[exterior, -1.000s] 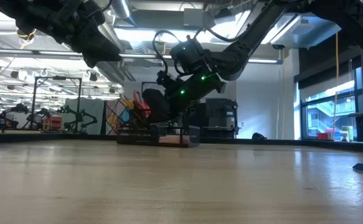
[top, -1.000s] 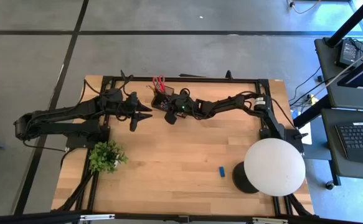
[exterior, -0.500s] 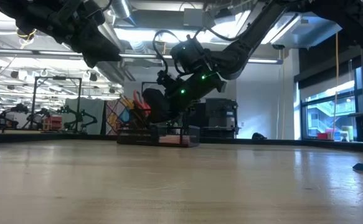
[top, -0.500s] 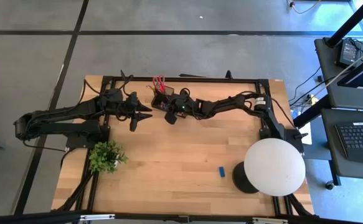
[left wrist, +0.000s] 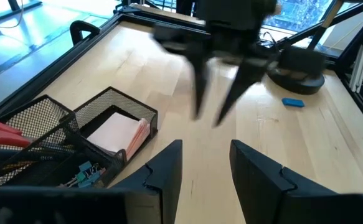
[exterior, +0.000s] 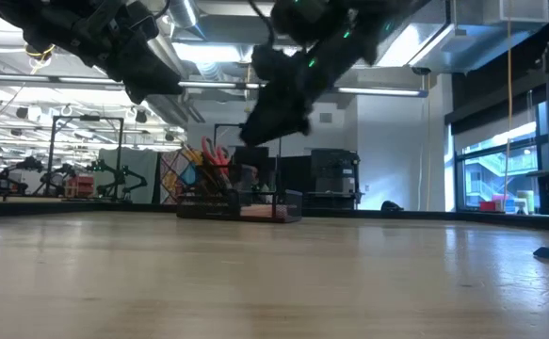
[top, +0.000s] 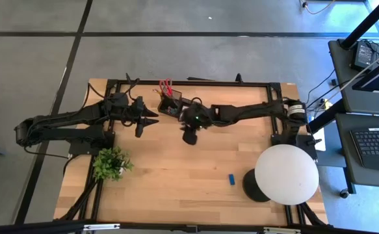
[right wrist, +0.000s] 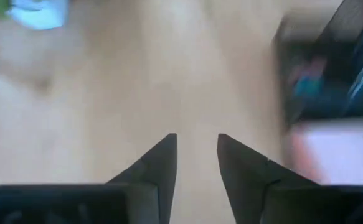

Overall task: Pick and place office supplies into organizer
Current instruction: Put the blue eraser into the black desk organizer

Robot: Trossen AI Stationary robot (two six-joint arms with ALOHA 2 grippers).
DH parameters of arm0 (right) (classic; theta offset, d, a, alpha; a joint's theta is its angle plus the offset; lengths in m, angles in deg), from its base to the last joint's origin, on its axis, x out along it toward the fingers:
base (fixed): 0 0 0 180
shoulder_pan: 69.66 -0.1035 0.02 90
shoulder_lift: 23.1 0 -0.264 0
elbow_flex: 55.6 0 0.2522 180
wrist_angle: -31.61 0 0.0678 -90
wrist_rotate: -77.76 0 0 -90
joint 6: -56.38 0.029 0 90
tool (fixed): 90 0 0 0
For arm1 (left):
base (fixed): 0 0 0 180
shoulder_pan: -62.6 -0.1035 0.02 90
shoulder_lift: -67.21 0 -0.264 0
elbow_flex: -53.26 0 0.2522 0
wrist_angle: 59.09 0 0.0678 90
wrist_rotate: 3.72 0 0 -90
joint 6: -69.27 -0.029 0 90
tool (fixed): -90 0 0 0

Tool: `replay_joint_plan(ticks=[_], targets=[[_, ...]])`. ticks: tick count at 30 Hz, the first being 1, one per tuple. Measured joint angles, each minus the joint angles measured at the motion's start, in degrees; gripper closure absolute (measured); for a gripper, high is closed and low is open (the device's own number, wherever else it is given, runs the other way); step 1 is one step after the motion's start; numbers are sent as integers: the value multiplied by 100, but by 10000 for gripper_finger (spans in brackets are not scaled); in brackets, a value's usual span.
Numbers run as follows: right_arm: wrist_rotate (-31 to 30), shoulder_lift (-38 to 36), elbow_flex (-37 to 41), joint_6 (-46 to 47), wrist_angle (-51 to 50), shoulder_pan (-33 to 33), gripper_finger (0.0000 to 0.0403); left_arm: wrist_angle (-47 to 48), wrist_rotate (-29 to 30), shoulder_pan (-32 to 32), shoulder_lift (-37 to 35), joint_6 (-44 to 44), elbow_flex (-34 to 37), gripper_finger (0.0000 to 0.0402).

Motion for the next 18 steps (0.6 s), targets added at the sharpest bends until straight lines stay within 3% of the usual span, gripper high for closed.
replay_joint_plan(ticks=[7,13,18], targets=[[743,-656,2,2636,-2223,-416,283,0,-2,0,0,0,0,274],[1477,-739,9,3787,-3850,-989,283,-3,0,0,0,0,0,274],[1646,-677,15,4494,-4990,-1336,259,-1,0,0,0,-46,0,274]])
